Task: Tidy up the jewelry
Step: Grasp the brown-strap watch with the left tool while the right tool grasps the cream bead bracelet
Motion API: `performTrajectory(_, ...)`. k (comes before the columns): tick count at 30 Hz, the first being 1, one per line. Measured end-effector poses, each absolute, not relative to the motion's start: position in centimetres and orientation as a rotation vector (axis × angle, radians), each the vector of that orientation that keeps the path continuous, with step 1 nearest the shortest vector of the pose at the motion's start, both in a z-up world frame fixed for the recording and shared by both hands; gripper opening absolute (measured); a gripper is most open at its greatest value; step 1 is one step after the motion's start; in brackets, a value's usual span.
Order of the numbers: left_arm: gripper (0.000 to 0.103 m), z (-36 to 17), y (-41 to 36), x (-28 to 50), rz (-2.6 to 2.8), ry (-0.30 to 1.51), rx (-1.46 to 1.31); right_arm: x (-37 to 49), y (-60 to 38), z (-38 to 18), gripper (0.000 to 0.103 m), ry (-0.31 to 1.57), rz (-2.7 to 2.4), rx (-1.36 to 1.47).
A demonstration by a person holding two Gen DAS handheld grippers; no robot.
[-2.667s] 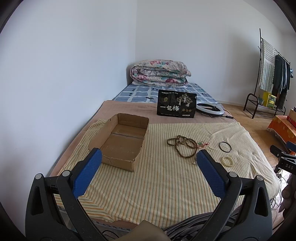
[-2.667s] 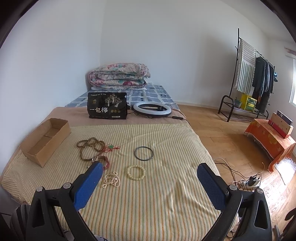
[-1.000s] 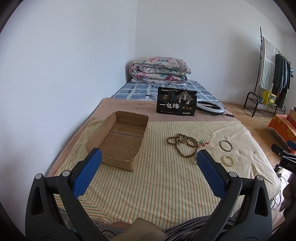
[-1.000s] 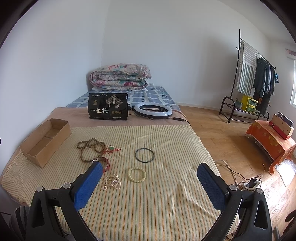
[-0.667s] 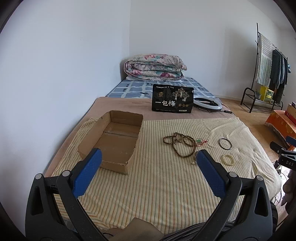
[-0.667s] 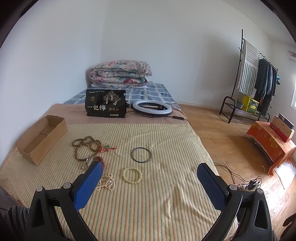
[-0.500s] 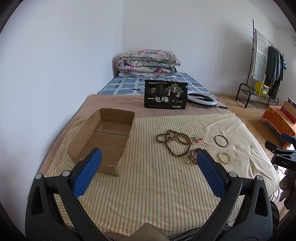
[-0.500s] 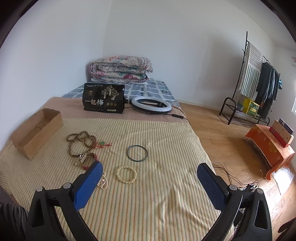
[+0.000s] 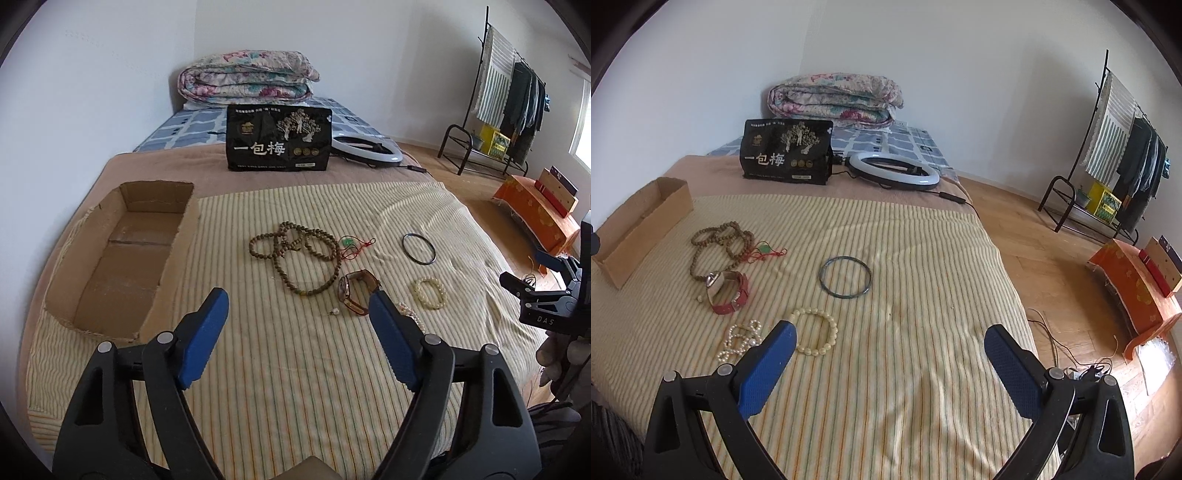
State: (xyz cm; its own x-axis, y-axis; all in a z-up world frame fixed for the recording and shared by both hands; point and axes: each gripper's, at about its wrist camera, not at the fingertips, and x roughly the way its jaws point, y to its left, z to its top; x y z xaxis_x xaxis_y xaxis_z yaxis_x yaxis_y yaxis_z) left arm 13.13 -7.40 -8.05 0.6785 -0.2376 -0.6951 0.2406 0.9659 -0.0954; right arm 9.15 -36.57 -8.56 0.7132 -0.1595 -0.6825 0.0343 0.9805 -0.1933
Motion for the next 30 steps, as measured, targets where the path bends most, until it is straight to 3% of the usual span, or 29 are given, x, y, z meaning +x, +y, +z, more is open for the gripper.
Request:
performTrajectory(3, 0.075, -9.7, -9.0, 14.7, -0.3, 0.823, 0.016, 10.2, -36.8, -9.8, 0.102, 0.798, -0.088, -0.176)
performTrajectory(5, 0.063, -11.1, -10.1, 15.9, -0.316, 0.862, 0.036, 10.9, -36.9, -10.8, 0.101, 0.815, -0.075, -0.173)
performTrajectory(9, 0.05, -13.8, -11.9, 17.8, -0.347, 0.933, 0.055, 12.7, -37.0, -12.7, 0.095, 0.862, -0.042, -0.154)
performTrajectory(14, 0.043, -15.9, -13.3, 19.3, -0.387, 0.99, 0.028, 14.5, -37.2, -14.5, 0.09, 0.918, 0.024, -0.084)
performTrajectory(22, 0.029, -17.6, -14.8, 21.4, -0.388, 1.032, 0.006, 16.8, -37.2, -16.7, 0.069, 0.988, 0.078, -0.018)
performTrajectory(30, 0.022, -19.0, -15.3, 22.5, -0.385, 1.066, -0.012, 18.2, -36.9, -18.3, 0.054, 1.044, 0.114, 0.007)
